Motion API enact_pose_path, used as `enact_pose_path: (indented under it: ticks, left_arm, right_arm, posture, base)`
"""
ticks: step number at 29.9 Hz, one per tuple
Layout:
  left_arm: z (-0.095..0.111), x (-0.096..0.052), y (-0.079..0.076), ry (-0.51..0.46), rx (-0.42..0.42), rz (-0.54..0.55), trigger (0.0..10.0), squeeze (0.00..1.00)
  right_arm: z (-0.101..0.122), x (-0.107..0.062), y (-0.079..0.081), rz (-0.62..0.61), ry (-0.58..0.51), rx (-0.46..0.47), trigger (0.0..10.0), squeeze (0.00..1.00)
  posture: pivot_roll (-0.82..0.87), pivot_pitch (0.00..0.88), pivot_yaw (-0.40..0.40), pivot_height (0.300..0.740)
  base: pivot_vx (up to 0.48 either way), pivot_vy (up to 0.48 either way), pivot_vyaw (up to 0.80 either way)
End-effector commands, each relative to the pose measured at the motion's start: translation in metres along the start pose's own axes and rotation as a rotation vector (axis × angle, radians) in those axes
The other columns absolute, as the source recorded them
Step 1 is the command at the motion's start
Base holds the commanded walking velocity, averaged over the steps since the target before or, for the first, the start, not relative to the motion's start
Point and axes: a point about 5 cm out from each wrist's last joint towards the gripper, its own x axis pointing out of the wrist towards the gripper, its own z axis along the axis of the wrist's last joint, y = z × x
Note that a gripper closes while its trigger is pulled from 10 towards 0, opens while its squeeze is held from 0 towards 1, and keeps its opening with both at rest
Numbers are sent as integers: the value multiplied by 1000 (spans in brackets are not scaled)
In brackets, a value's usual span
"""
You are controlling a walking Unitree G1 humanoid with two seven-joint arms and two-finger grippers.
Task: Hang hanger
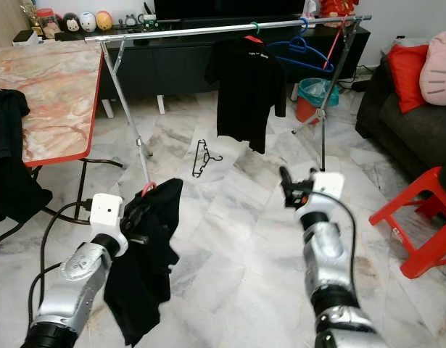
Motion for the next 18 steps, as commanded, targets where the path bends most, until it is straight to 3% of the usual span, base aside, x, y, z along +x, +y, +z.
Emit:
enact_pose_path:
  ticks: [1,6,18]
  left_arm:
    - [19,0,6,-103,-1,40,10000,0]
    - [27,2,6,-142,4,60,10000,0]
    - [28,4,-2,-165,-3,71,10000,0]
  right_arm:
    - [4,0,0,-11,-36,-27,10000,0]
    - [-6,-7,5,-42,-15,-7,10000,0]
    - [-17,-17,-8,-194,17,15,10000,0]
  posture:
    - [33,43,-33,740]
    - [36,38,-28,740]
    - [22,26,-26,740]
  base:
    - [0,0,0]
    - [0,0,0]
    - [0,0,0]
